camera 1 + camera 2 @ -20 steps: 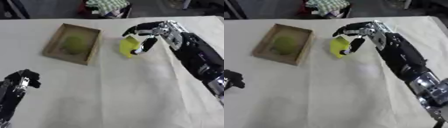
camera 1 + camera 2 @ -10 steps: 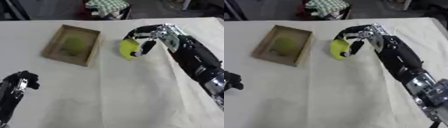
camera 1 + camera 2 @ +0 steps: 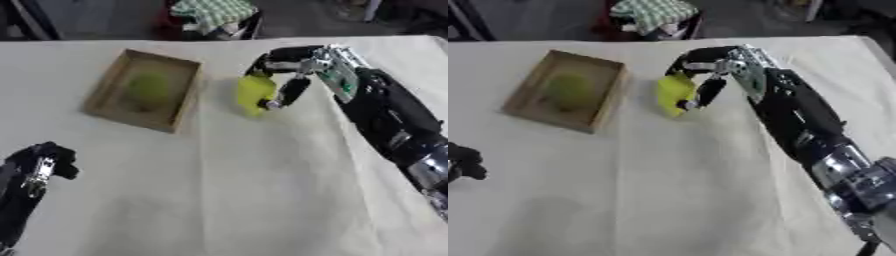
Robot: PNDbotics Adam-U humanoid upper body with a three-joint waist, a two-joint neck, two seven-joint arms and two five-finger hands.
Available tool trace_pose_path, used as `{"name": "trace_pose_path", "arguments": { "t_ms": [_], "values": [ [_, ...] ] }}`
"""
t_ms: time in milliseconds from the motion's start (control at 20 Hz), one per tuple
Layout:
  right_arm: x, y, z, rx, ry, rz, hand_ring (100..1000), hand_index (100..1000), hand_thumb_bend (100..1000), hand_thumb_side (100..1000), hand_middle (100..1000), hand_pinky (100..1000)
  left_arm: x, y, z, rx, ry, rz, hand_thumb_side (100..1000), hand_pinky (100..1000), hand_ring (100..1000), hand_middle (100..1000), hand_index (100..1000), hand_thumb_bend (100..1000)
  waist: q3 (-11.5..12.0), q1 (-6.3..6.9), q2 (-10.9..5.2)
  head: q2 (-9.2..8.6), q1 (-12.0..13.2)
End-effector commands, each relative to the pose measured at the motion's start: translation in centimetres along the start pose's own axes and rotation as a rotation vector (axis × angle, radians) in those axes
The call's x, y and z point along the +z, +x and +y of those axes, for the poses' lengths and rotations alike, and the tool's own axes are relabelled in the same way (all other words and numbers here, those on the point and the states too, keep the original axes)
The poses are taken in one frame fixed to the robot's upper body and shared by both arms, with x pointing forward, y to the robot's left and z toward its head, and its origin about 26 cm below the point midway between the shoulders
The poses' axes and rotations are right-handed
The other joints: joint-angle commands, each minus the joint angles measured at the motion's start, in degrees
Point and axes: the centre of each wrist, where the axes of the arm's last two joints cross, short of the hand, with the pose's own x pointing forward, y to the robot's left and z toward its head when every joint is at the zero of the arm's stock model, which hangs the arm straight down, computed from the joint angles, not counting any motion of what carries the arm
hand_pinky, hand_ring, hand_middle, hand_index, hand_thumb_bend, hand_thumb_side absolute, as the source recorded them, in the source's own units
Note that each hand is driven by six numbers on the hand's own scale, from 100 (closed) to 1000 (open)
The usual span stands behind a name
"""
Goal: Pick up objects on the table and place them in the box.
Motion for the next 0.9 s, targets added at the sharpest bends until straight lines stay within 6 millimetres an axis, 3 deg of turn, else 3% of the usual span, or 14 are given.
{"name": "trace_pose_path", "arguments": {
  "t_ms": [50, 350, 600, 900],
  "values": [
    [0.3, 0.6, -3.9, 0.036, -0.104, -0.019, 626, 801, 100, 344, 580, 689, -0.5, 0.9, 0.1, -0.009, -0.016, -0.037, 733, 535, 507, 506, 599, 100, 0.56, -0.03, -1.33, -0.82, -0.41],
    [-1.7, 2.2, -6.6, 0.038, -0.194, -0.024, 634, 802, 100, 339, 582, 685, -0.8, 1.2, -0.5, -0.007, -0.046, -0.051, 734, 536, 508, 506, 599, 100, 3.28, -0.25, -1.37, -1.01, -2.13],
    [-3.1, 2.5, -6.8, 0.039, -0.230, 0.015, 634, 801, 100, 338, 580, 679, -1.3, 1.8, -1.1, 0.000, -0.079, -0.077, 735, 536, 509, 507, 599, 100, 6.39, -0.46, -0.77, -1.55, -3.98],
    [-3.6, 2.4, -6.6, 0.048, -0.254, 0.029, 640, 822, 100, 327, 607, 673, -1.5, 2.0, -1.3, 0.004, -0.088, -0.086, 737, 536, 511, 507, 600, 100, 7.25, -0.58, -0.41, -1.67, -4.10]
  ]
}}
